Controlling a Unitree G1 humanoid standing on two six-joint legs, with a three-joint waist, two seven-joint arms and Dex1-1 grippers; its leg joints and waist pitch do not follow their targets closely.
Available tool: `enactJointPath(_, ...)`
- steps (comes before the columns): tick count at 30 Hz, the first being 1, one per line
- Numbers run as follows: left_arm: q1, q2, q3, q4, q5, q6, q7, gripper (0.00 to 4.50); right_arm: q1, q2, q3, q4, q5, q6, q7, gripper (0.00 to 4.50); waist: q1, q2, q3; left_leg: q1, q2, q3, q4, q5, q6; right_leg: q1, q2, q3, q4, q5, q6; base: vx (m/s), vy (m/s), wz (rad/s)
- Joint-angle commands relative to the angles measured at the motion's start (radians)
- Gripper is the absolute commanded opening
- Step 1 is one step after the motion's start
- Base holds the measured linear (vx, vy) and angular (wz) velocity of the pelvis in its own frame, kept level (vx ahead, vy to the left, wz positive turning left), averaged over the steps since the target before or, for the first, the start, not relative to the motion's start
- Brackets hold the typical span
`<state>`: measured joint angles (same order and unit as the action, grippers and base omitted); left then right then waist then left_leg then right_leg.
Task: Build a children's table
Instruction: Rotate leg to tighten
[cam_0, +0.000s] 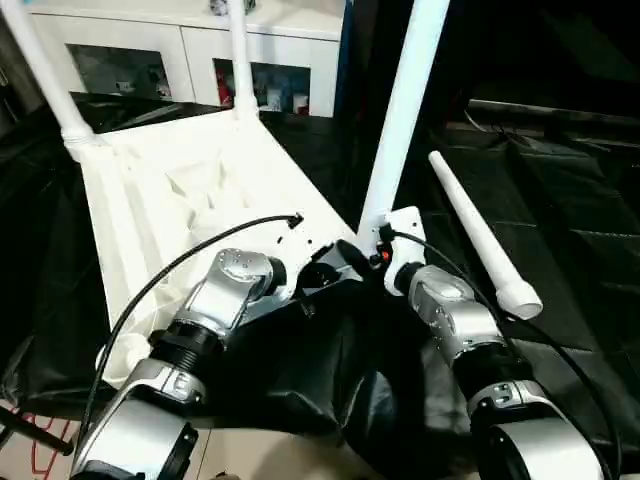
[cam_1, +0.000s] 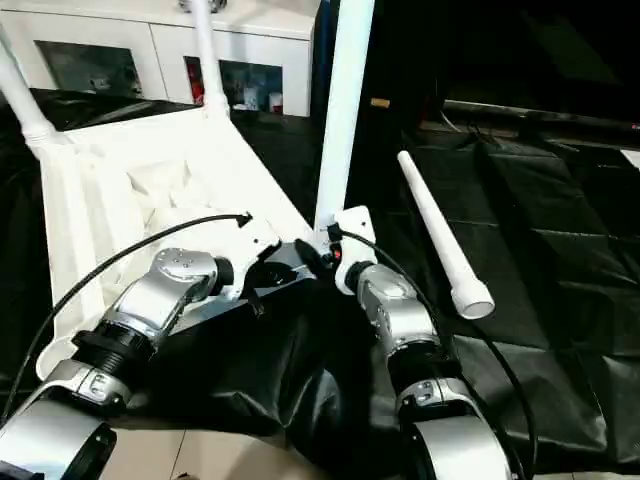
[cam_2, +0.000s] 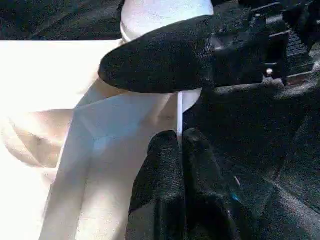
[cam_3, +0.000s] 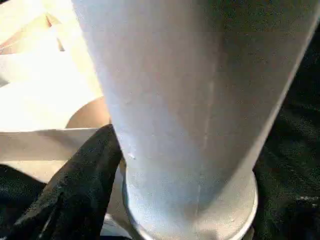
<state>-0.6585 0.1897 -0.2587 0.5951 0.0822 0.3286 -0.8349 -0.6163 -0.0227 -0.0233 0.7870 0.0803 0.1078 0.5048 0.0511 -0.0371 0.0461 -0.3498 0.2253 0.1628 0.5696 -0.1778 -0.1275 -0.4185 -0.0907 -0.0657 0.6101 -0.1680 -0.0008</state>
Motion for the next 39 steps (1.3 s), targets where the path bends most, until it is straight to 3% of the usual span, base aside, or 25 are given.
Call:
enactJointPath(1, 0.000, -0.020, -0.015, -0.049, -0.038, -0.065, -0.038, 0.00, 0.024, 0.038, 0.112, -0.032, 0.007, 0.012, 0.164, 3.87, 0.005, -0.003, -0.062, -0.014, -0.009, 0.016, -0.062, -0.220, 0.049, 0.060, -0.032, 0.031, -0.081, -0.288, -0.170, 0.000, 0.000, 0.00)
enactJointPath(6, 0.040, 0.040, -0.027, -0.096, -0.061, -0.090, -0.144, 0.00, 0.072, -0.052, 0.157, -0.131, 0.042, 0.004, 0.359, 3.87, 0.007, -0.001, -0.062, -0.012, -0.005, 0.017, -0.061, -0.204, 0.072, 0.061, -0.032, 0.033, -0.076, -0.236, -0.195, 0.000, 0.000, 0.00)
enactJointPath(15, 0.107, 0.142, -0.049, -0.185, -0.101, -0.108, -0.341, 0.00, 0.133, -0.189, 0.199, -0.247, 0.060, -0.016, 0.627, 3.87, 0.014, 0.001, -0.057, -0.006, -0.001, 0.018, -0.063, -0.232, 0.071, 0.057, -0.032, 0.035, -0.077, -0.265, -0.204, 0.000, 0.000, 0.00)
enactJointPath(27, 0.134, 0.184, -0.051, -0.213, -0.101, -0.097, -0.395, 0.00, 0.146, -0.198, 0.223, -0.262, 0.061, -0.003, 0.677, 2.84, 0.019, -0.002, -0.059, -0.007, -0.001, 0.018, -0.064, -0.211, 0.057, 0.058, -0.033, 0.036, -0.072, -0.252, -0.202, 0.000, 0.000, 0.00)
enactJointPath(32, 0.121, 0.154, -0.030, -0.194, -0.097, -0.084, -0.330, 0.00, 0.146, -0.178, 0.214, -0.250, 0.053, 0.017, 0.623, 2.74, 0.020, -0.002, -0.057, -0.006, -0.002, 0.019, -0.064, -0.219, 0.055, 0.057, -0.033, 0.035, -0.075, -0.274, -0.196, 0.000, 0.000, 0.00)
enactJointPath(34, 0.095, 0.114, -0.008, -0.170, -0.093, -0.053, -0.255, 0.00, 0.131, -0.137, 0.185, -0.206, 0.032, 0.042, 0.486, 2.74, 0.019, -0.004, -0.054, -0.005, -0.002, 0.019, -0.065, -0.231, 0.047, 0.056, -0.032, 0.036, -0.078, -0.308, -0.184, 0.000, 0.000, 0.00)
enactJointPath(36, 0.050, 0.055, 0.017, -0.115, -0.079, -0.031, -0.144, 0.00, 0.102, -0.072, 0.135, -0.136, 0.019, 0.076, 0.297, 2.73, 0.013, -0.004, -0.052, -0.001, -0.008, 0.017, -0.067, -0.264, 0.016, 0.050, -0.034, 0.033, -0.090, -0.427, -0.146, 0.000, 0.000, 0.00)
enactJointPath(39, 0.009, 0.009, 0.029, -0.060, -0.053, -0.025, -0.036, 0.00, 0.078, -0.019, 0.097, -0.081, 0.020, 0.072, 0.164, 2.73, 0.007, -0.006, -0.053, -0.003, -0.011, 0.014, -0.064, -0.271, 0.012, 0.049, -0.036, 0.030, -0.099, -0.485, -0.112, 0.000, 0.000, 0.00)
